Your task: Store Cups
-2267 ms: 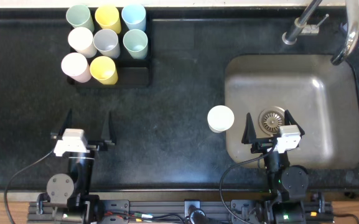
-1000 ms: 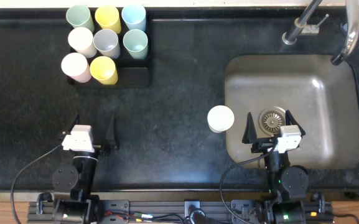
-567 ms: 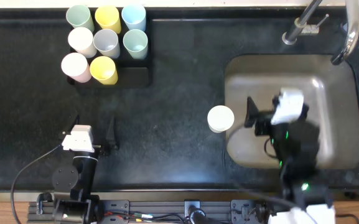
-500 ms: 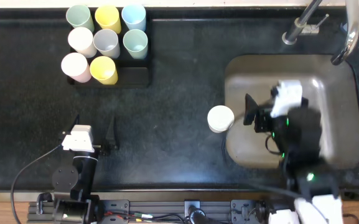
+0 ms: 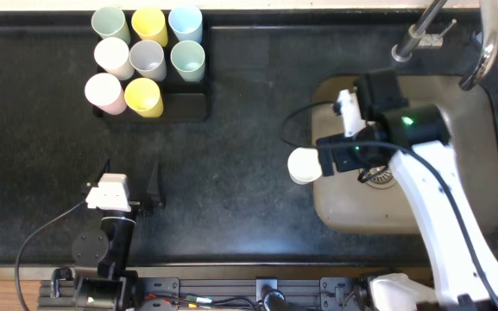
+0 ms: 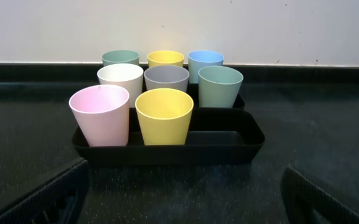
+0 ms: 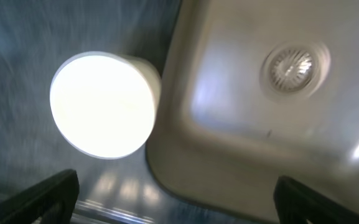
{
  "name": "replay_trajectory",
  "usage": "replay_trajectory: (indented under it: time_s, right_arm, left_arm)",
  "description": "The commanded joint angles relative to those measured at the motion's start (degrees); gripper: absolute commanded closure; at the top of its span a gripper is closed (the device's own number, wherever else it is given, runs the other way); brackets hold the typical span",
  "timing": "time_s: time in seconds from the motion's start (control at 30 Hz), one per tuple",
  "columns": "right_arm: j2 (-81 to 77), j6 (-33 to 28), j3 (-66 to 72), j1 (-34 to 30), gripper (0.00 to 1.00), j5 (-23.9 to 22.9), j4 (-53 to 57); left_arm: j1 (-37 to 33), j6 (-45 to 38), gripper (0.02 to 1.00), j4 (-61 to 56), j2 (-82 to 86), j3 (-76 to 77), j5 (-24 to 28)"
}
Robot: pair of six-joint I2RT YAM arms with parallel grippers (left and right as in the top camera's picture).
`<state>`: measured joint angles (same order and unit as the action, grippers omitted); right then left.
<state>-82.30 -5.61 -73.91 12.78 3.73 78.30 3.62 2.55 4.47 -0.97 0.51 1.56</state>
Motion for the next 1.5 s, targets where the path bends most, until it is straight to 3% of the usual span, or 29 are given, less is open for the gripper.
replay_trajectory:
  time_s: [0.03, 0.5, 0.63, 0.87, 1.5]
  right_arm:
    - [-4.5, 0.2, -1.7, 2.0, 0.003, 2.4, 3.0]
    - [-13.9, 3.4, -1.7, 2.8, 0.075, 0.7, -4.1]
    - [-14.2, 4.4, -1.7, 2.9, 0.185, 0.7, -5.5]
    - [-14.4, 4.3, -1.3, 3.3, 0.533, 1.0, -6.7]
    - [-14.9, 4.3, 2.8, 5.0, 0.750, 1.2, -9.0]
  left_arm:
    - [-0.3, -1.0, 0.018, 0.2, 0.4, 0.0, 0.7]
    - [-0.3, -1.0, 0.018, 0.2, 0.4, 0.0, 0.7]
    - [-0.3, -1.0, 0.018, 0.2, 0.4, 0.0, 0.7]
    - [-0.3, -1.0, 0.018, 0.2, 0.4, 0.0, 0.7]
    - [-0.3, -1.0, 0.018, 0.2, 0.4, 0.0, 0.7]
